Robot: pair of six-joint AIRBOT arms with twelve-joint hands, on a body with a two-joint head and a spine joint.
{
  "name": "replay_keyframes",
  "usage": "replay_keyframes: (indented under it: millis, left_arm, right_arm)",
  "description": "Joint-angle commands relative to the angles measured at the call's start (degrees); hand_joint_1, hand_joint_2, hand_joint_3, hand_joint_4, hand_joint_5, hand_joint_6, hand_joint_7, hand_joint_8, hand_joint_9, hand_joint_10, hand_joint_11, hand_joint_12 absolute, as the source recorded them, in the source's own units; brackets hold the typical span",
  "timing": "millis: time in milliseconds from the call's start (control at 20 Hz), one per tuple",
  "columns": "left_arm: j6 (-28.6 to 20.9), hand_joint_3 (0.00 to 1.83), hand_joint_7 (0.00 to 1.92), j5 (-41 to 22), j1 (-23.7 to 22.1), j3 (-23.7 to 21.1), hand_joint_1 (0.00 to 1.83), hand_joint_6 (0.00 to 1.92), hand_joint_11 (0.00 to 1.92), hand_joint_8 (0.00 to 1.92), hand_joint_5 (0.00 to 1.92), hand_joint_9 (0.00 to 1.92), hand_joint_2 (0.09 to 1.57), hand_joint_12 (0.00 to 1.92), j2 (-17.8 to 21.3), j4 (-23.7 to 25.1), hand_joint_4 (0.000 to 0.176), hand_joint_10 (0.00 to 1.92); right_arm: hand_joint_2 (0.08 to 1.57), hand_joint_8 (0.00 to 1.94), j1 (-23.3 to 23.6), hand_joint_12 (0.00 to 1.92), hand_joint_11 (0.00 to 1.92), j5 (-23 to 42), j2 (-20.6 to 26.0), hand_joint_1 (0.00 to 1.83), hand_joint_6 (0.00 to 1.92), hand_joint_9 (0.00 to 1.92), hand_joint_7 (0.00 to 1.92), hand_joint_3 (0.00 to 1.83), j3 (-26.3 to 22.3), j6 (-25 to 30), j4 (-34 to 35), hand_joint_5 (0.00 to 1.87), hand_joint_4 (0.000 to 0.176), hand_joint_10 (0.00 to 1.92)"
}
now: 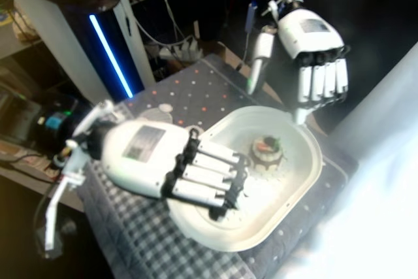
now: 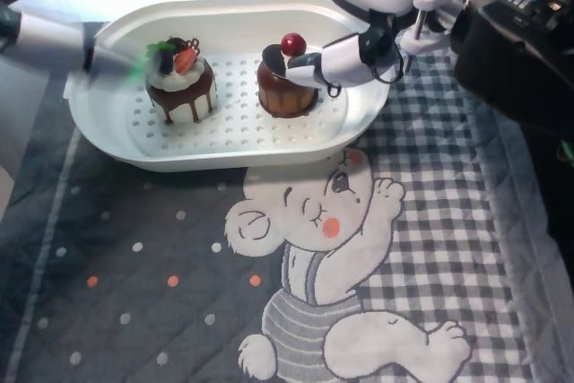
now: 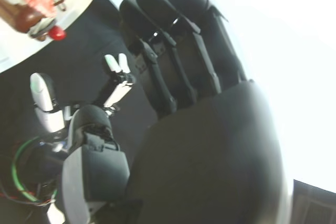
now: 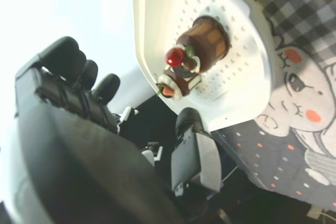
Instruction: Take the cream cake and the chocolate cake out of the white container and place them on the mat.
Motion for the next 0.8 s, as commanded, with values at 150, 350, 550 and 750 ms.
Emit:
replay_keyframes:
  millis: [150,350,550,750]
  left_arm:
    - [14.0,0.00,0.14,-5.8,-3.1,-2.9,0.63,0.01,0.00,0.00,0.26,0.05,0.77,0.50,-0.1,-3.1,0.035,0.01]
    - [14.8,0.00,0.19,-3.6,-3.9,-1.4,0.61,0.01,0.00,0.01,0.28,0.14,0.78,0.67,-1.0,-4.7,0.027,0.03]
    - [14.0,0.00,0.28,-0.8,-4.2,1.5,0.63,0.00,0.00,0.02,0.29,0.35,0.79,1.22,-3.1,-6.6,0.034,0.08]
    - [13.9,0.00,0.36,0.5,-3.3,3.7,0.64,0.00,0.00,0.02,0.31,0.43,0.78,1.39,-5.1,-8.8,0.015,0.07]
  right_arm:
    - [0.89,0.01,0.8,1.47,0.20,6.6,0.0,0.74,0.03,0.64,0.79,0.00,0.0,-0.4,-1.0,0.67,0.000,0.42]
    - [0.89,0.00,0.8,1.45,0.21,6.0,-0.2,0.73,0.01,0.63,0.75,0.00,0.8,-0.9,-1.0,0.66,0.000,0.36]
    - [0.86,0.00,0.8,1.41,0.23,4.8,-2.3,0.72,0.00,0.69,0.74,0.00,2.3,-0.9,-1.0,0.60,0.000,0.23]
    - [0.85,0.00,0.8,1.43,0.16,4.3,-3.3,0.73,0.00,0.66,0.67,0.00,2.9,-0.9,-0.9,0.56,0.000,0.15]
